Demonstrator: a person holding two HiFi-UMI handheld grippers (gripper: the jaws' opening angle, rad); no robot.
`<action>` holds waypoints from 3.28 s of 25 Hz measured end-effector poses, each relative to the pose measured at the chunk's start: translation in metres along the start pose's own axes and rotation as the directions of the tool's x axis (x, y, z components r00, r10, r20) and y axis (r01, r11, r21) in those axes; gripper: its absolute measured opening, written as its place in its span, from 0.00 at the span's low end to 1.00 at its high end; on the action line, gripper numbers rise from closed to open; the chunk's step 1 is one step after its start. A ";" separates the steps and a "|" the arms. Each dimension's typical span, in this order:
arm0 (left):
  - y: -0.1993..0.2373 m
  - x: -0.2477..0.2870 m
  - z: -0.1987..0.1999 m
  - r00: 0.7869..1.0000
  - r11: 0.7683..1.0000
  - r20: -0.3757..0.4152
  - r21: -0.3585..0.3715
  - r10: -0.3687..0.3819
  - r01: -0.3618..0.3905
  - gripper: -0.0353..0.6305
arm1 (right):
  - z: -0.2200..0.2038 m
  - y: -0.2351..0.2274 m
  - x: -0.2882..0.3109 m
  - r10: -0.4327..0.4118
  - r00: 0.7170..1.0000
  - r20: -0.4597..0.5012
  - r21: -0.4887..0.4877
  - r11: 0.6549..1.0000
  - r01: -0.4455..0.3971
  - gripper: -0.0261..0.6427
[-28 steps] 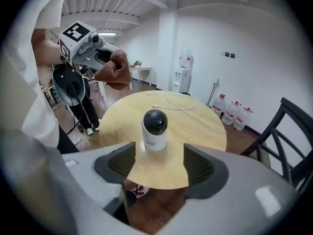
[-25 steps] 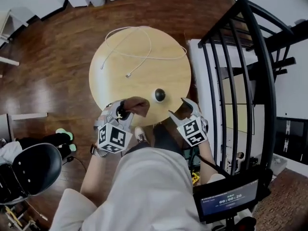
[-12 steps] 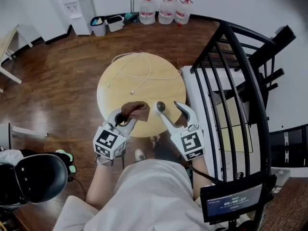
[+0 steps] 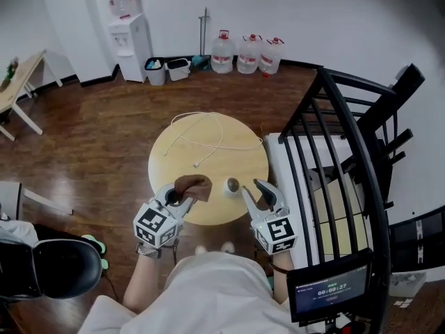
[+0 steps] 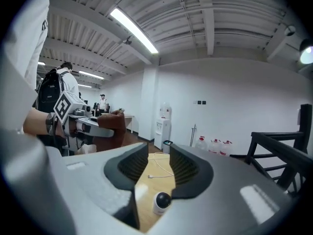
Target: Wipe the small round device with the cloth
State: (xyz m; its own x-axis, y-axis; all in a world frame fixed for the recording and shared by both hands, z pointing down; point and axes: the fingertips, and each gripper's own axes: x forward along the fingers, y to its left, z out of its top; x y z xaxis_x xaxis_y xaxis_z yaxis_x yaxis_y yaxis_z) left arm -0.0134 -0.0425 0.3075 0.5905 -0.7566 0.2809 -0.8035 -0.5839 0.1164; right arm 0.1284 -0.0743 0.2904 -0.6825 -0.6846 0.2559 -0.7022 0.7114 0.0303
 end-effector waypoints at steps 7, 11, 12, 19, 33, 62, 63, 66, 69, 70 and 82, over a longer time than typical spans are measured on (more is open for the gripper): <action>0.022 -0.004 0.006 0.998 0.993 0.014 -0.098 0.061 -0.060 0.17 | 0.019 -0.020 -0.005 -0.048 0.996 0.076 -0.033 0.998 0.051 0.17; 0.016 0.012 0.006 0.997 0.984 0.012 -0.162 0.079 -0.076 0.17 | 0.025 -0.057 -0.011 -0.085 0.990 0.111 -0.021 0.996 0.088 0.11; 0.015 0.011 0.007 0.997 0.985 0.014 -0.157 0.080 -0.077 0.17 | 0.027 -0.062 -0.012 -0.098 0.988 0.118 -0.017 0.995 0.101 0.07; 0.032 -0.020 -0.002 0.991 0.985 -0.015 -0.108 0.131 -0.132 0.17 | 0.023 -0.049 -0.013 -0.135 0.988 0.073 -0.027 0.990 0.138 0.04; -0.007 -0.022 -0.032 0.994 0.973 -0.063 -0.207 0.088 -0.100 0.17 | -0.008 -0.021 -0.060 -0.140 0.985 -0.096 -0.007 0.990 0.140 0.04; -0.293 -0.147 -0.030 0.981 0.982 0.048 0.012 0.188 -0.189 0.17 | -0.058 0.070 -0.320 -0.002 1.000 0.029 -0.035 0.999 0.003 0.04; -0.303 -0.147 -0.024 0.984 0.984 0.054 0.043 0.169 -0.171 0.17 | -0.058 0.072 -0.326 0.003 1.000 0.028 -0.036 0.999 -0.002 0.04; -0.317 -0.147 -0.016 0.988 0.985 0.054 0.089 0.147 -0.151 0.17 | -0.058 0.074 -0.334 -0.005 1.000 0.025 -0.019 1.000 0.005 0.04; -0.313 -0.147 -0.015 0.986 0.986 0.053 0.044 0.160 -0.162 0.17 | -0.055 0.074 -0.335 -0.015 1.000 0.014 -0.018 1.000 0.015 0.04; -0.310 -0.146 -0.015 0.985 0.986 0.052 0.025 0.162 -0.164 0.17 | -0.054 0.074 -0.335 -0.017 1.000 0.010 -0.021 1.000 0.018 0.04; -0.269 -0.150 -0.016 0.987 0.987 0.038 -0.052 0.156 -0.154 0.17 | -0.023 0.088 -0.319 -0.046 0.998 0.048 -0.014 0.999 0.046 0.04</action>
State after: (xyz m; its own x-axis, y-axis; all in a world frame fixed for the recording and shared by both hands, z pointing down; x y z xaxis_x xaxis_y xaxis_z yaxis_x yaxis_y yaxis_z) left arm 0.1132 0.2330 0.2497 0.4608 -0.8490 0.2588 -0.8874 -0.4447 0.1212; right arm 0.2887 0.2105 0.2332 -0.6586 -0.7233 0.2075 -0.7302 0.6810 0.0559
